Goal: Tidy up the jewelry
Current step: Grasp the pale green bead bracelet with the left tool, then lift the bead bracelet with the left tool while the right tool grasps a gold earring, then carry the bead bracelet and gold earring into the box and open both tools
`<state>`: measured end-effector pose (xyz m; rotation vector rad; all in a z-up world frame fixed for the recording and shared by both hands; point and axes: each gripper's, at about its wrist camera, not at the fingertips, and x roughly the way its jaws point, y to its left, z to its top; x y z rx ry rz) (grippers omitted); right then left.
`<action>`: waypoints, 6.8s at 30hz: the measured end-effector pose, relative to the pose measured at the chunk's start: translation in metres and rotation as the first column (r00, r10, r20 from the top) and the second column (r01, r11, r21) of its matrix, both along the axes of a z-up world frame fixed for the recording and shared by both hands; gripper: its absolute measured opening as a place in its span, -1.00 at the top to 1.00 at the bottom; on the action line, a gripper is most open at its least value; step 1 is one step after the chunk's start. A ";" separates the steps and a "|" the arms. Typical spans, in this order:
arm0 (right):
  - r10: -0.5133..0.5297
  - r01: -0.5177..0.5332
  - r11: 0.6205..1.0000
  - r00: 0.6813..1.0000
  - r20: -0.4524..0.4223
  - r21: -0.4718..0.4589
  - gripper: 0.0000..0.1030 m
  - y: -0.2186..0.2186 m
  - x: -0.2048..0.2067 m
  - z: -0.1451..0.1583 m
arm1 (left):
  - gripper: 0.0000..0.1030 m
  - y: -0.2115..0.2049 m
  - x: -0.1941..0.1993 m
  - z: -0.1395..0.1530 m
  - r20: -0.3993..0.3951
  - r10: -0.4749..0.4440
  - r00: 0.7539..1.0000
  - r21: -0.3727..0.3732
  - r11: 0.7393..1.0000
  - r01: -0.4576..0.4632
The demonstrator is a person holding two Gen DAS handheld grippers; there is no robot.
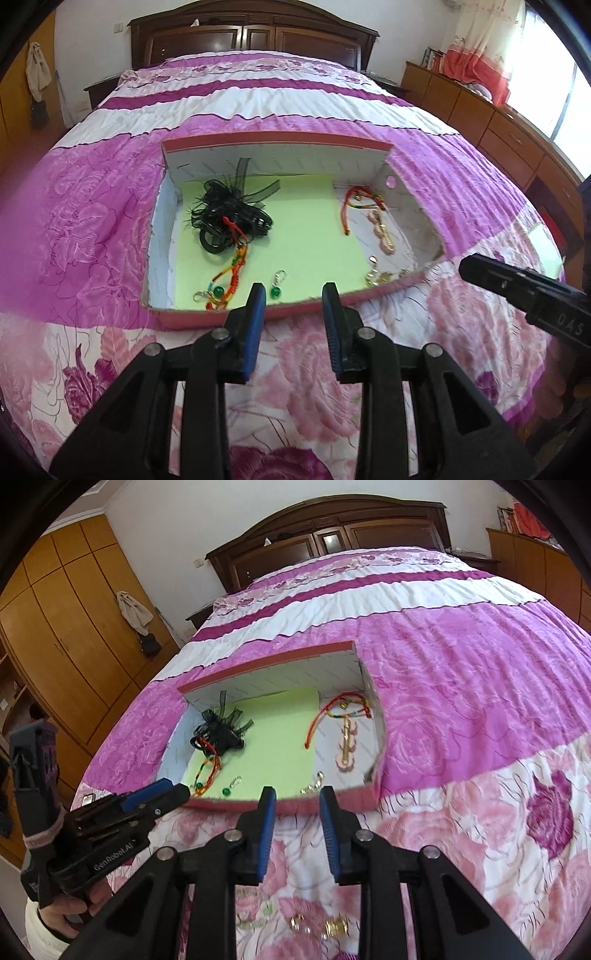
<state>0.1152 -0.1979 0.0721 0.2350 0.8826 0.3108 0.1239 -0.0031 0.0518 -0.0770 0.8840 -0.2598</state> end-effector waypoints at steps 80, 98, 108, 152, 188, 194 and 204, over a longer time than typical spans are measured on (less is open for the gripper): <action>0.048 -0.063 0.996 0.973 -0.224 -0.059 0.10 -0.005 -0.062 -0.068 | 0.74 -0.023 -0.054 -0.051 -0.120 -0.107 0.987 0.042 0.993 0.113; 0.086 -0.132 0.961 0.977 -0.194 -0.241 0.27 0.037 -0.055 -0.090 | 0.74 -0.004 -0.052 -0.052 -0.118 -0.039 0.992 0.037 0.998 0.043; 0.073 -0.103 0.978 0.983 -0.169 -0.179 0.76 0.023 -0.059 -0.080 | 0.74 -0.003 -0.054 -0.048 -0.104 -0.030 0.994 0.034 0.999 0.033; 0.067 -0.037 0.995 0.938 0.339 -0.095 0.78 0.043 -0.001 0.012 | 0.73 0.011 -0.006 0.016 0.349 0.106 0.931 0.023 0.992 -0.121; 0.027 -0.016 0.987 0.997 0.068 -0.157 0.59 0.041 0.107 -0.059 | 0.37 0.011 0.059 -0.039 0.192 0.143 0.971 0.077 0.984 -0.160; 0.044 -0.031 0.991 0.994 0.102 -0.133 0.26 0.040 0.095 -0.041 | 0.12 0.006 0.050 -0.029 0.205 0.125 0.971 0.079 0.987 -0.143; 0.057 -0.039 0.993 0.983 0.173 -0.108 0.22 0.038 0.065 -0.009 | 0.07 0.017 0.031 -0.006 0.220 0.154 0.963 0.033 0.986 -0.165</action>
